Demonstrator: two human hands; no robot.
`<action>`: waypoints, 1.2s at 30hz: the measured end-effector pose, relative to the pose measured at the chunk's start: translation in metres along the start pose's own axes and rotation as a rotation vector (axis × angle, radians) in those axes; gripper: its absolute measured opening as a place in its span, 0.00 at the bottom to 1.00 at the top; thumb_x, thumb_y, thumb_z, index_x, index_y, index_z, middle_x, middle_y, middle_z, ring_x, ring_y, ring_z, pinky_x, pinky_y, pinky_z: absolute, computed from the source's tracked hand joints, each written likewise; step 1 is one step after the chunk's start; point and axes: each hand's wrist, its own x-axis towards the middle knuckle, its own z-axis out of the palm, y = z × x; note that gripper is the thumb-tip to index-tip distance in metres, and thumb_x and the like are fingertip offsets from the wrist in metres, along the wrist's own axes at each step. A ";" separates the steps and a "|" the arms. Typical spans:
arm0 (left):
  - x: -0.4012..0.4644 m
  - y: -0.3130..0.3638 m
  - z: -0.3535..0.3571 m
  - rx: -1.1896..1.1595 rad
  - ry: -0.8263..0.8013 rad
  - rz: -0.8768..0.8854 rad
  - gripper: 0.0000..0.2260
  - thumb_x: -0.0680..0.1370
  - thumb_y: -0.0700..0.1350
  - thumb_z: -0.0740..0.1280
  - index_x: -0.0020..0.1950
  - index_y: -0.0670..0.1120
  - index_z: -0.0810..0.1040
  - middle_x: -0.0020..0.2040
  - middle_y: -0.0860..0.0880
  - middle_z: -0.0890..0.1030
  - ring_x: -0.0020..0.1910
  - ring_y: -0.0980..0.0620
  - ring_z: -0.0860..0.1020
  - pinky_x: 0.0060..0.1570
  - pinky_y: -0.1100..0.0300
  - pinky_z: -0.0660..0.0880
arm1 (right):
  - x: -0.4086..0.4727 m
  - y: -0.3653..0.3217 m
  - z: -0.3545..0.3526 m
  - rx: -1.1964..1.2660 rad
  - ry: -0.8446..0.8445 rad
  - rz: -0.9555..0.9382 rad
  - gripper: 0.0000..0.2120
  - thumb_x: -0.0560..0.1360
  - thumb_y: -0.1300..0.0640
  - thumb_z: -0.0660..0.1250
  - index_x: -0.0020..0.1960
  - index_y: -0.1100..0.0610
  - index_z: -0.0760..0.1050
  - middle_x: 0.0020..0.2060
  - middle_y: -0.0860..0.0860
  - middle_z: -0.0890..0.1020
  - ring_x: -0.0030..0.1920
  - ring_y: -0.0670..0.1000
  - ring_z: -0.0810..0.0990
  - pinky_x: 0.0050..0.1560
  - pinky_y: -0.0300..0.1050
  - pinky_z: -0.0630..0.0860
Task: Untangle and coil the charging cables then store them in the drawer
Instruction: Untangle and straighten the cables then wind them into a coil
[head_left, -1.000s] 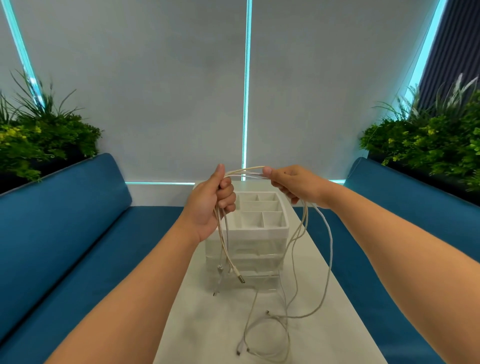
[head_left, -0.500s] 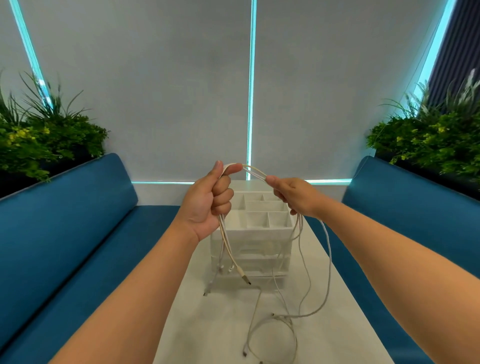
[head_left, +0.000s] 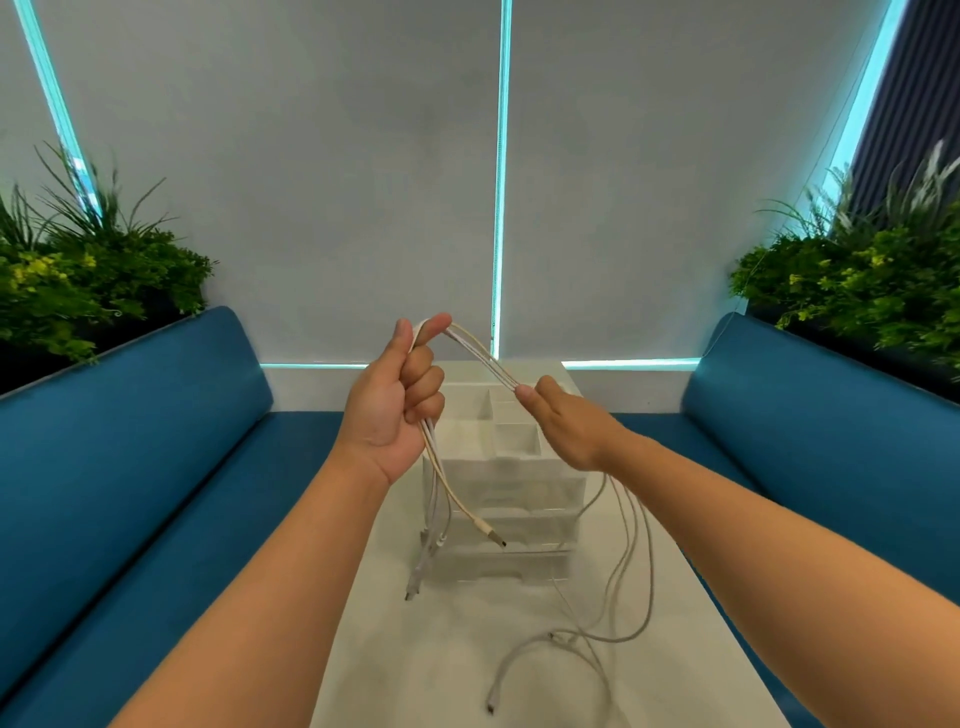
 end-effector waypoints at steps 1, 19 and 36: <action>0.000 0.000 -0.002 0.000 0.020 0.011 0.18 0.81 0.53 0.59 0.62 0.43 0.79 0.28 0.54 0.57 0.23 0.58 0.56 0.20 0.68 0.57 | -0.001 -0.002 0.003 -0.078 0.026 -0.021 0.17 0.82 0.42 0.44 0.52 0.54 0.62 0.35 0.51 0.73 0.35 0.51 0.72 0.39 0.47 0.70; -0.012 -0.019 0.004 0.652 0.085 -0.088 0.16 0.85 0.50 0.55 0.56 0.41 0.77 0.33 0.49 0.73 0.42 0.53 0.84 0.38 0.61 0.75 | -0.018 -0.064 -0.001 -0.735 -0.110 -0.817 0.15 0.81 0.55 0.56 0.65 0.57 0.73 0.62 0.53 0.77 0.57 0.56 0.77 0.45 0.45 0.69; -0.040 -0.030 -0.006 0.609 -0.239 -0.536 0.26 0.83 0.53 0.54 0.59 0.30 0.77 0.21 0.48 0.68 0.18 0.57 0.54 0.24 0.62 0.52 | -0.010 -0.041 -0.029 0.198 -0.355 -0.166 0.15 0.68 0.49 0.78 0.36 0.55 0.74 0.28 0.48 0.73 0.31 0.46 0.71 0.35 0.39 0.73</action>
